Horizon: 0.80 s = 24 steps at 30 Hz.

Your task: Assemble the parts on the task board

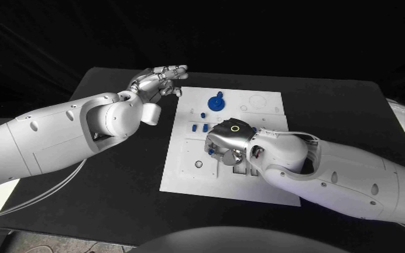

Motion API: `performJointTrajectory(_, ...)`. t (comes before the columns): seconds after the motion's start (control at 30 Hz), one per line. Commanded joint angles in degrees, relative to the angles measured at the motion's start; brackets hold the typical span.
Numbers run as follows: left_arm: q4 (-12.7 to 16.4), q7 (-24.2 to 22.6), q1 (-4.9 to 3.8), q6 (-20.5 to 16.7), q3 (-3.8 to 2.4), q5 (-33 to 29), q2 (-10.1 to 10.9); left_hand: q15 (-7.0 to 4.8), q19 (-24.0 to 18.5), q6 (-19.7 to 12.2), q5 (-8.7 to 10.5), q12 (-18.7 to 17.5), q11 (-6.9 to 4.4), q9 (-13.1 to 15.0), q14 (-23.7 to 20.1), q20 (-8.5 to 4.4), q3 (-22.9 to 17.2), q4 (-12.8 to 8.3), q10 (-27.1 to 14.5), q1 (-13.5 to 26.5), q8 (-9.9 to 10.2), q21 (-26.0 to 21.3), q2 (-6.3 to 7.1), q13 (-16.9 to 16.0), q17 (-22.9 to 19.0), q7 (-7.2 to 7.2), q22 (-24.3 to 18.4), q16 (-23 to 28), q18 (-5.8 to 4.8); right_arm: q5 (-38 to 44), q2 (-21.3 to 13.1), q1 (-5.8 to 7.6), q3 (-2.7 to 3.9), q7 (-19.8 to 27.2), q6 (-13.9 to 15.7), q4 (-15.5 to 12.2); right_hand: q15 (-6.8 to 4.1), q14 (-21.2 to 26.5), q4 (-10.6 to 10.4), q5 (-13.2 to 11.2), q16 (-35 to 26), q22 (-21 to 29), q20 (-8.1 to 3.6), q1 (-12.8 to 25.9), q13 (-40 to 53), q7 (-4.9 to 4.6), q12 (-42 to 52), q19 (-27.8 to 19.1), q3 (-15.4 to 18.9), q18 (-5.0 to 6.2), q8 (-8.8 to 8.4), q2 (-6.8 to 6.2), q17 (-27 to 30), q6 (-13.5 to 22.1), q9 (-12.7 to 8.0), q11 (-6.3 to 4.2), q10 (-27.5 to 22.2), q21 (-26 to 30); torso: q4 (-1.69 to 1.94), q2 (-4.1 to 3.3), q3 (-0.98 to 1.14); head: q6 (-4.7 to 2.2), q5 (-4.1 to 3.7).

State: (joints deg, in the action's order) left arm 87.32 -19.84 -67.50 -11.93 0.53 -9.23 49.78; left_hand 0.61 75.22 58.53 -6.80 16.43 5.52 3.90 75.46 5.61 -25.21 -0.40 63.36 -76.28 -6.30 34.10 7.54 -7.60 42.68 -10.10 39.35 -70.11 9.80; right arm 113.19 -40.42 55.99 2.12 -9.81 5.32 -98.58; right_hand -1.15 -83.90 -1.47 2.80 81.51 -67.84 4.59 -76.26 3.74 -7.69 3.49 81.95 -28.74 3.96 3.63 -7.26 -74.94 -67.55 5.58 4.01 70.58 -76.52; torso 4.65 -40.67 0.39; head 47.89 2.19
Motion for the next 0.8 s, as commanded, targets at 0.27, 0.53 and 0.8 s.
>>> performJointTrajectory(0.27, 0.1, 0.2, -0.02, 1.3, -0.02, 0.3, 0.0, -0.06, -0.4, -0.5, 0.04, 0.6, 0.11, -0.1, -0.5, 0.31, 0.4, 0.1, -0.5, -0.3, -0.3, -0.4, -0.03, -0.1, -0.2, -0.13, -0.1, 0.2, 0.50, 0.7, 0.2, -0.11, -0.13, -1.6, -0.5, 0.7, 1.56, -2.3, -0.8, 0.1, -2.8, 9.6, 1.27, 0.8, 0.0, 1.22, 0.7, -4.2, 4.6, 2.52, -0.07, -2.35, 3.1, 7.2, -1.7, 1.49, -9.3, 6.9, 0.01, 0.00, 0.05, 0.05, -0.10)
performJointTrajectory(0.53, 0.0, 0.6, -0.02, 1.6, 0.00, 0.6, 0.0, -0.03, -0.4, -0.6, 0.10, 0.6, 0.13, -0.1, -0.6, 0.33, 0.4, 0.2, -0.6, -0.2, -0.3, -0.5, -0.06, -0.1, -0.2, -0.14, -0.1, 0.2, 0.50, 0.8, -0.2, -0.12, -0.13, -1.1, 1.8, 0.0, 1.45, -2.3, -0.8, 0.2, -2.9, 9.9, 1.26, -0.1, 0.1, 0.92, 1.6, -4.0, 5.2, 2.57, 0.19, -1.56, 3.2, 6.7, -1.6, 1.32, -9.0, 7.2, 0.01, 0.01, 0.04, 0.03, -0.29)
performJointTrajectory(0.8, 0.1, 0.7, -0.02, 1.8, 0.08, 0.6, 0.2, -0.02, -0.4, -0.6, 0.13, 0.7, 0.12, -0.1, -0.6, 0.34, 0.5, 0.1, -0.7, -0.3, -0.3, -0.5, -0.08, -0.1, -0.3, -0.15, -0.1, 0.2, 0.50, 0.3, -3.8, 0.00, 0.49, -1.3, 4.0, -3.3, 1.22, -2.3, -0.8, 0.2, -3.1, 9.8, 1.15, -0.4, 0.1, 0.79, 2.4, -3.6, 5.9, 2.52, 0.23, -1.74, 3.7, 6.2, -1.5, 1.05, -8.4, 7.2, -0.05, 0.04, -0.03, -0.46, -1.02)
